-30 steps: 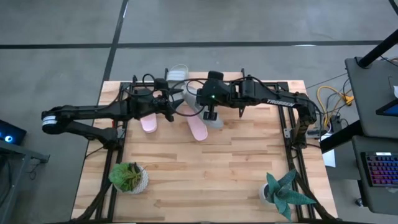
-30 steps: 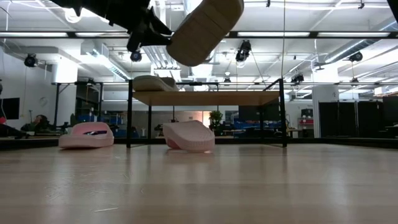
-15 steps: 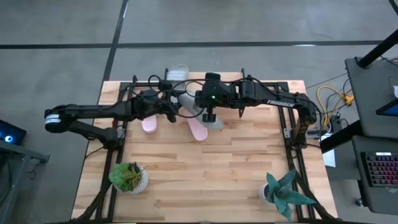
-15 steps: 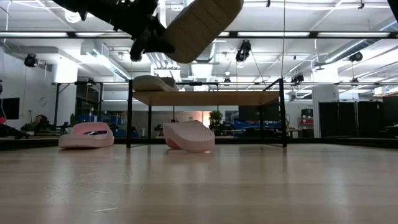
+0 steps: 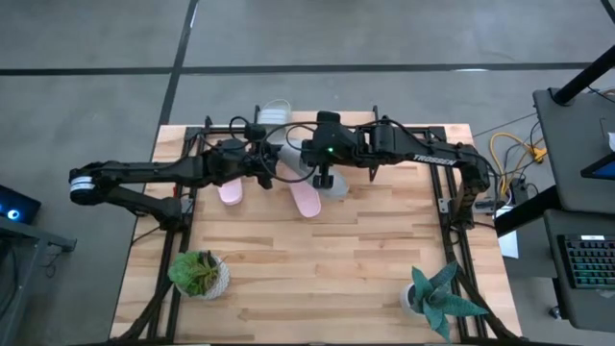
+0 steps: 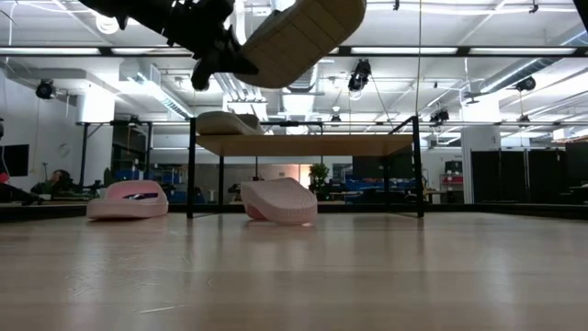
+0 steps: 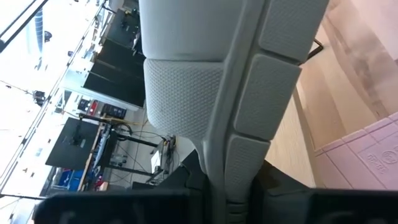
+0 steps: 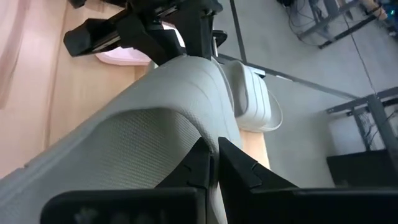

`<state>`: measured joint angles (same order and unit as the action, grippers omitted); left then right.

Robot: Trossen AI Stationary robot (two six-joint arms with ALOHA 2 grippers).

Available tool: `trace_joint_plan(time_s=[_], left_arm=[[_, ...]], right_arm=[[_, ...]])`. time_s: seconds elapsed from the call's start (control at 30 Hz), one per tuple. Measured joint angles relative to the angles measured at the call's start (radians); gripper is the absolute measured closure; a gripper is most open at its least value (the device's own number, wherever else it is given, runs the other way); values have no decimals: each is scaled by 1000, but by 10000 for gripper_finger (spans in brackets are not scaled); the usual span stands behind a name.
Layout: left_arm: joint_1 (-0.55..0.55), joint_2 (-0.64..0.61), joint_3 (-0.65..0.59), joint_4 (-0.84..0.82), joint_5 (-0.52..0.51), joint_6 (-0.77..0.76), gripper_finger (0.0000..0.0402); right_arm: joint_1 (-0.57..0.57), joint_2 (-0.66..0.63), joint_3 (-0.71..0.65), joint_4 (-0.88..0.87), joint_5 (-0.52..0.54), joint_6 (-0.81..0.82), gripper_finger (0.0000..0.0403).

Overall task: Pick and place slides into the shelf
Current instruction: Put the gray slide on the shelf

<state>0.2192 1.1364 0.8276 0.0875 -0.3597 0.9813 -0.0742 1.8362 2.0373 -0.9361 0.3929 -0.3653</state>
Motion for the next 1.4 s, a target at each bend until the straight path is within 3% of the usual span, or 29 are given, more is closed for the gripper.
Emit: trace_joint_plan(time_s=[0.27, 0.6, 0.73, 0.87, 1.0, 1.4], left_arm=[[12, -26, -25, 8, 8, -3, 379], [13, -57, -33, 27, 45, 2, 380], [12, -59, -33, 30, 49, 2, 380], [12, -60, -32, 36, 91, -5, 380], [11, -60, -29, 51, 128, -6, 380], [8, -60, -31, 94, 159, -15, 380]], right_arm=[[42, -101, -1, -28, 39, -5, 354], [294, -231, -34, -122, 45, -14, 280], [426, -242, -89, -138, 149, -13, 254], [516, -248, -148, -134, 340, -35, 237], [539, -247, -208, -134, 460, -36, 222], [518, -246, -210, -70, 475, -54, 183]])
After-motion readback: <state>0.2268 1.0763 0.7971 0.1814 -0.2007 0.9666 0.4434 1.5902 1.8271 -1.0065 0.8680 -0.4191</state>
